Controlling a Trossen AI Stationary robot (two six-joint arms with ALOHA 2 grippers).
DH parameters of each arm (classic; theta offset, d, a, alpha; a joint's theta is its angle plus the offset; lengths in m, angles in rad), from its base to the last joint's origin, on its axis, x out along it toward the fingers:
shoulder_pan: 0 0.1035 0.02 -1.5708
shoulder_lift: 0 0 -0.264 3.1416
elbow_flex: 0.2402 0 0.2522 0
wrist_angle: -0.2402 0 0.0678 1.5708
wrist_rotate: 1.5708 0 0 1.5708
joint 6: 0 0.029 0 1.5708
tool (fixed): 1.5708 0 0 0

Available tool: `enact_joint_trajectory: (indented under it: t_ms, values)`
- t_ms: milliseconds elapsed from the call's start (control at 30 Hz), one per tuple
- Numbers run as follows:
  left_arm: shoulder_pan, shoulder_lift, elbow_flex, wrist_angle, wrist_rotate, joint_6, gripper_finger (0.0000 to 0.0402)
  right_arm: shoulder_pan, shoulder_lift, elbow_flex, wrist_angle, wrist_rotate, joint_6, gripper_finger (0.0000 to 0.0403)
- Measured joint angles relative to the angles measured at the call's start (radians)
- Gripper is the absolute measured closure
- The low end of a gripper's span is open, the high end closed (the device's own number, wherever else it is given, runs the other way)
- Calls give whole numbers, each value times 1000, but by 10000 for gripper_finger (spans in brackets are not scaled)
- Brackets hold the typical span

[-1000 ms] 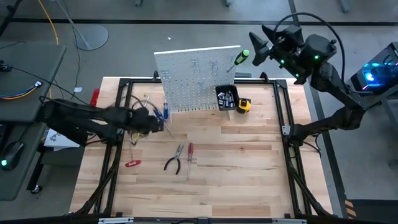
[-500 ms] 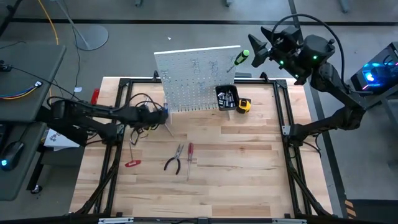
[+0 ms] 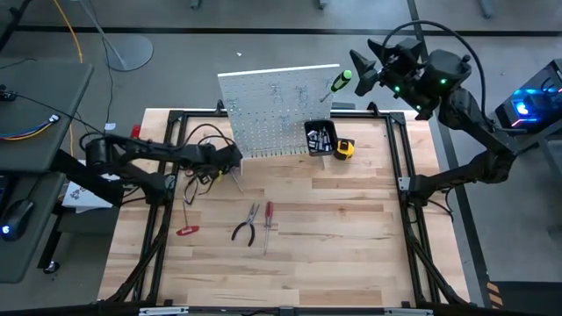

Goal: Hang tools onto peg board
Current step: Hang the blue screwdriver on the peg board

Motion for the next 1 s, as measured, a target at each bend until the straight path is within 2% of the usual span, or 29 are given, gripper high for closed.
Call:
enact_joint_trajectory:
  t_ms: [133,300,367,467,567,700,833,1000]
  values:
    - [7,42,4,10,2,-20,229,0,0,0,-3,0,0,128]
    - [6,70,5,4,13,88,236,0,0,0,-6,0,11,128]
    - [1,66,4,-6,17,119,259,0,0,0,-6,0,19,128]
    - [-8,45,1,-9,17,144,320,0,0,0,-6,0,19,128]
    - [-22,7,-3,-13,17,199,325,0,0,0,-6,0,19,128]
    - [-51,-91,-3,-72,44,302,326,0,0,0,-7,0,19,128]
    - [-109,-247,-4,-172,42,347,326,0,0,0,-7,0,19,128]
    - [-211,-499,16,-119,33,492,326,0,0,0,-7,0,19,128]
